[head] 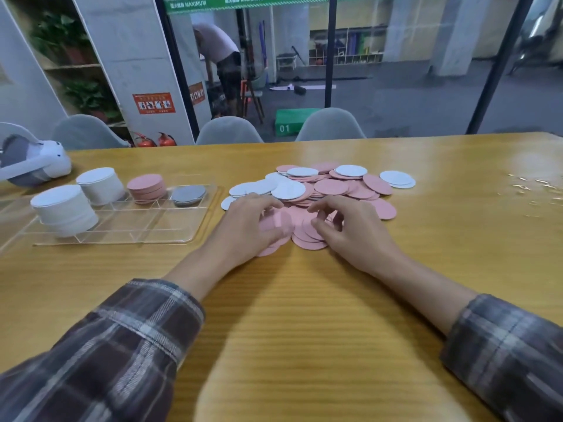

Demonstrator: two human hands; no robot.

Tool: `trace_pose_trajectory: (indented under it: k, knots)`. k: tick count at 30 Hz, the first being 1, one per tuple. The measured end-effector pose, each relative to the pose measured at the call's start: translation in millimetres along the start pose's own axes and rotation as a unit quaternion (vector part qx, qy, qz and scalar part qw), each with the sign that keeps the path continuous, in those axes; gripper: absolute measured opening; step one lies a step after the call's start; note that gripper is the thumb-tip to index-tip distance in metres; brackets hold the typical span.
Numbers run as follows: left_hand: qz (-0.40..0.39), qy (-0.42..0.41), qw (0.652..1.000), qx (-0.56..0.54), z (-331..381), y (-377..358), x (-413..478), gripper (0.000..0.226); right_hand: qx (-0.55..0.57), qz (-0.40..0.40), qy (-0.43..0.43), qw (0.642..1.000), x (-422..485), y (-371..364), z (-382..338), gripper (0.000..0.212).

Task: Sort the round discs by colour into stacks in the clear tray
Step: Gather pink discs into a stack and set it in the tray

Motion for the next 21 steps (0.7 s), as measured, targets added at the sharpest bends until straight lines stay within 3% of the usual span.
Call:
trace_pose_trajectory:
  k: [3, 8, 11, 15, 18, 21]
  knots:
    - [0.009, 0.006, 1.0, -0.017, -0.1, 5.8, -0.5, 0.044, -0.001, -0.006, -0.009, 1.0, 0.8, -2.9, 2.6, 0.015]
    - [-0.014, 0.044, 0.992, -0.115, -4.2, 11.8, -1.0, 0.015, 0.011, -0.028, -0.018, 0.999, -0.5, -6.0, 1.3, 0.017]
    - [-0.037, 0.029, 0.977, -0.208, 8.7, 13.5, -5.1, 0.01, 0.027, -0.052, -0.018, 0.998, -2.2, -8.2, -1.5, 0.023]
    - [-0.033, -0.006, 0.964, -0.265, 28.8, 16.8, -4.7, 0.008, 0.035, -0.069, -0.002, 0.997, -3.4, -11.4, -8.1, 0.015]
    - [-0.025, 0.002, 0.972, -0.235, 23.5, 15.2, -2.8, 0.002, 0.04, -0.072, -0.012, 0.997, -4.4, -14.0, -3.2, 0.02]
    - [0.048, 0.024, 0.994, -0.096, 0.5, 26.9, -2.2, 0.006, 0.027, -0.043, -0.027, 0.998, -3.6, -7.0, 3.2, 0.013]
Point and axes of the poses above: each hand's wrist, its own x-axis towards the middle knuckle, its own y-axis out of the back of the hand, z = x × y, the point moved 9 cm from there along x, towards the middle knuckle
